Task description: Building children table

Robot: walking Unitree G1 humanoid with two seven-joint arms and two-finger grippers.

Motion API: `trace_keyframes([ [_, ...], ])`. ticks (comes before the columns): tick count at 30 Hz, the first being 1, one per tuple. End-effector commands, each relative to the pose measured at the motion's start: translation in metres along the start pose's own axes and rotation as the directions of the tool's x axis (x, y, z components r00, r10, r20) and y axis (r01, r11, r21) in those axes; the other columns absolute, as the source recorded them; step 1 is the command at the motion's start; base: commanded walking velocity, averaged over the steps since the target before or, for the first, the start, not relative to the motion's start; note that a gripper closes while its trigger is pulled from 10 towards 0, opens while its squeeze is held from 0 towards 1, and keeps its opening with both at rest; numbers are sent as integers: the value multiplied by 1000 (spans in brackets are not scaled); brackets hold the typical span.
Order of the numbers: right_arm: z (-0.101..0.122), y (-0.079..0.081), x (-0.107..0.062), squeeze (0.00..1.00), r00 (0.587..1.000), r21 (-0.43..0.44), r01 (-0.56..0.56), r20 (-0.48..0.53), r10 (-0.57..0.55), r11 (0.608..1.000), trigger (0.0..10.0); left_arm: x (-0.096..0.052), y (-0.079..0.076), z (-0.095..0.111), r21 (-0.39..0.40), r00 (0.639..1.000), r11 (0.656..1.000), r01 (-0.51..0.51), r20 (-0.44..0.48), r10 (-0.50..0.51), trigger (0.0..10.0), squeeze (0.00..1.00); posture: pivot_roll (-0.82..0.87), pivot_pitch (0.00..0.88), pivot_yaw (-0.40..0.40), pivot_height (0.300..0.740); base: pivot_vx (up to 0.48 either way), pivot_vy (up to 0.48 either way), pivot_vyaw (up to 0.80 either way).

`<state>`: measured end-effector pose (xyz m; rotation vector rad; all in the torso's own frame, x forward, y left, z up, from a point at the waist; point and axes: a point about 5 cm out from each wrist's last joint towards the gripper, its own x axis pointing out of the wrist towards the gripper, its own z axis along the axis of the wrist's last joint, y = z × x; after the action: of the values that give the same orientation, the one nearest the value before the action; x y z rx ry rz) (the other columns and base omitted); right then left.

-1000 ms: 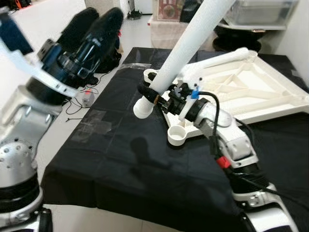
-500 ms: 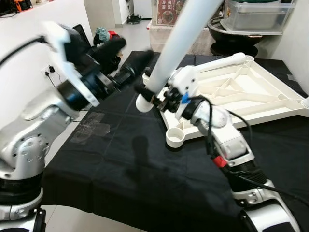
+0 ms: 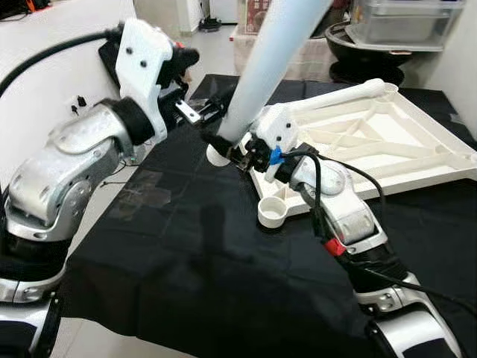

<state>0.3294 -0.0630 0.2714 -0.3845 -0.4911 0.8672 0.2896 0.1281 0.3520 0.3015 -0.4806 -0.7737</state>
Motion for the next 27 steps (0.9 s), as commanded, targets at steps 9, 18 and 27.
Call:
trace_keyframes([
  [9, -1, -80, -18, 0, 903, 115, 431, -56, -427, 895, 10000, -17, 39, 42, -121, 921, 964, -235, 288, 261, 10000, 0, 41, 47, 28, 740, 0, 0, 0],
  [18, -11, -101, -32, 0, 833, -25, 521, -201, -515, 853, 10000, -28, 7, 49, -160, 938, 968, 191, 321, -132, 10000, 0, 37, 46, 26, 740, 0, 0, 0],
  [27, 7, -63, 3, 0, 937, -65, 328, -103, -333, 942, 10000, -5, 5, 35, -14, 966, 983, 184, 190, -178, 10000, 0, 30, 42, 34, 740, 0, 0, 0],
])
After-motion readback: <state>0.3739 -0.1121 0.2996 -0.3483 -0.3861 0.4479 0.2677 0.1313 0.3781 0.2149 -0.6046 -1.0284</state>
